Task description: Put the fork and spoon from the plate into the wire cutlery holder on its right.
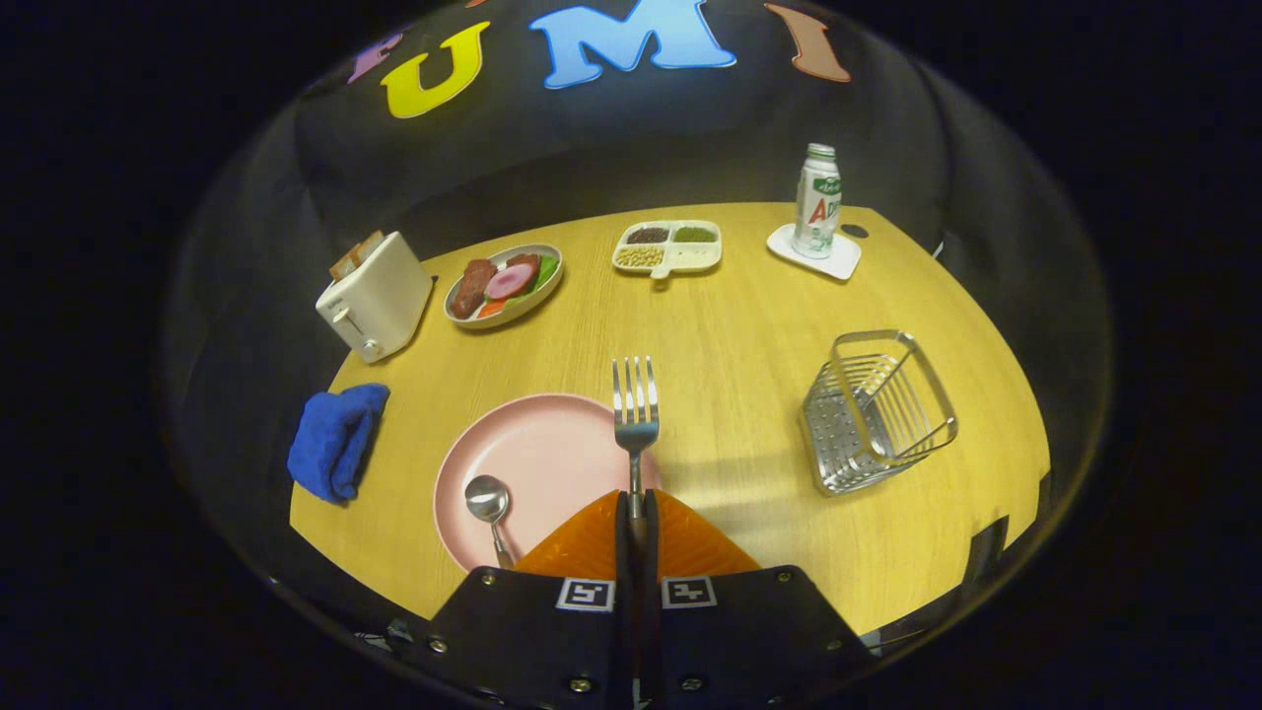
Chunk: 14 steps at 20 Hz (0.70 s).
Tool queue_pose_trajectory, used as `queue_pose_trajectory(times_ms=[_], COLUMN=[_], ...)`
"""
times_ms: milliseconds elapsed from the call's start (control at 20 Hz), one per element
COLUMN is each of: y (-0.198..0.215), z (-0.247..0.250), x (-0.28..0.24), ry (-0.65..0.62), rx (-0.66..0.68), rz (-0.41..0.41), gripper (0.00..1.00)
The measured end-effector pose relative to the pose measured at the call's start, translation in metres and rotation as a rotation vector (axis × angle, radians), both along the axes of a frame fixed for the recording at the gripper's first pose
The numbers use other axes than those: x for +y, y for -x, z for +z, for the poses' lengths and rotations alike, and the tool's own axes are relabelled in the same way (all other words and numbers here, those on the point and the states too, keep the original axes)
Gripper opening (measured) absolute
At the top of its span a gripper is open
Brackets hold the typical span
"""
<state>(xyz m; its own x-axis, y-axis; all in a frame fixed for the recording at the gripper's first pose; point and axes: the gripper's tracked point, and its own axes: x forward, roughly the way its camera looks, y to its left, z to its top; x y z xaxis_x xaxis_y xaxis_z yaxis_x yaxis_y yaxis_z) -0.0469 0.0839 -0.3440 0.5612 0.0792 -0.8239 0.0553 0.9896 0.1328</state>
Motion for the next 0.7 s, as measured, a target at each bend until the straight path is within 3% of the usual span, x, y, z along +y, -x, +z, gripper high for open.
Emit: queue_pose_trajectory(times_ms=[350,700], y=[0.004,0.012], z=[0.022,0.009], x=[-0.099,-0.126], ry=[0.076,0.094], rx=[0.0,0.088], rz=[-0.11,-0.097], gripper=[0.03,0.03])
